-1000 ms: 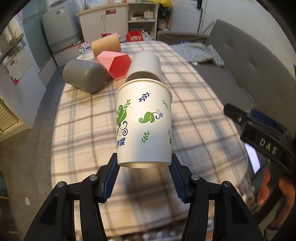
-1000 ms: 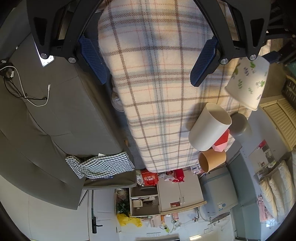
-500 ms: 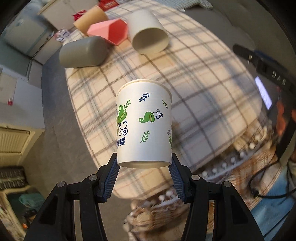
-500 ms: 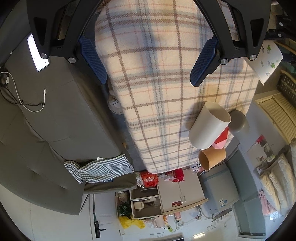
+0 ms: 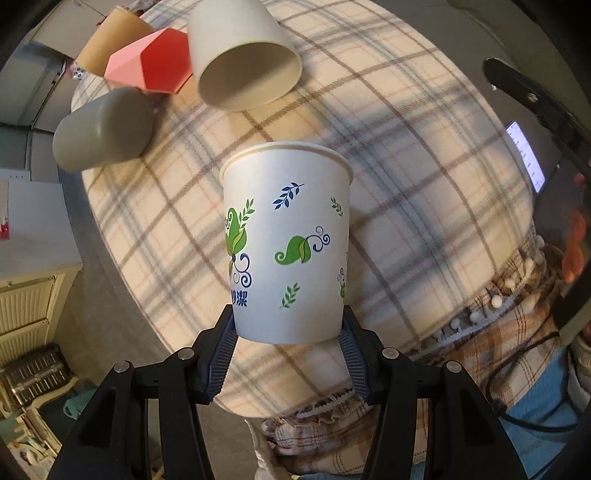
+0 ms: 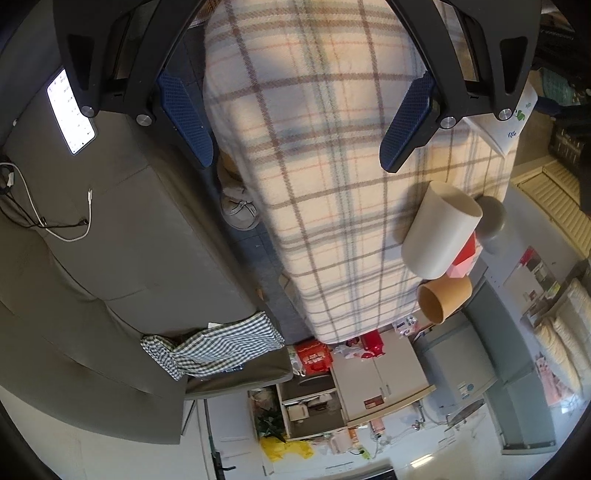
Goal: Flip cup upside down
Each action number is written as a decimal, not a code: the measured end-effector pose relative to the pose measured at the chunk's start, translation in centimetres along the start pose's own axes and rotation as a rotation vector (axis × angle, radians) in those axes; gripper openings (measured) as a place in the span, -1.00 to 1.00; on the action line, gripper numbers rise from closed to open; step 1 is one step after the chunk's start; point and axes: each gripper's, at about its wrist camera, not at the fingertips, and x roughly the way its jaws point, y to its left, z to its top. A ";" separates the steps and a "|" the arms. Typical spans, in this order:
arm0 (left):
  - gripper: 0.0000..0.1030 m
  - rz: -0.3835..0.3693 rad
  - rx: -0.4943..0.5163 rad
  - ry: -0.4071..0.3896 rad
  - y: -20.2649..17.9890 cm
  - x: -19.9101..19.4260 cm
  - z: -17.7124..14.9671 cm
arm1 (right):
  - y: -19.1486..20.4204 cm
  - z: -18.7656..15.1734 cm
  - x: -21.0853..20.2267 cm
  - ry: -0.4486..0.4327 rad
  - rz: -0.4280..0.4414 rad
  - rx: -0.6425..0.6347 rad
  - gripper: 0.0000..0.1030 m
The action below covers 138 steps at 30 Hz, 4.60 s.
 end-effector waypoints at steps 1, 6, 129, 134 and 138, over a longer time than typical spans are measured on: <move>0.07 -0.004 -0.003 0.004 0.1 0.0 0.4 | -0.3 0.2 0.1 0.004 0.000 0.010 0.79; 0.07 -0.003 0.009 0.021 0.4 -1.1 1.6 | -1.1 0.9 0.7 0.006 0.000 0.036 0.79; 0.99 0.063 -0.603 -0.975 1.5 -5.3 -15.5 | 9.5 -5.1 -7.5 -0.136 0.128 -0.353 0.93; 0.99 0.063 -0.607 -0.968 1.4 -5.1 -15.4 | 9.5 -5.1 -7.5 -0.135 0.128 -0.352 0.93; 0.99 0.062 -0.604 -0.966 1.5 -5.1 -15.3 | 9.5 -5.1 -7.5 -0.136 0.128 -0.352 0.93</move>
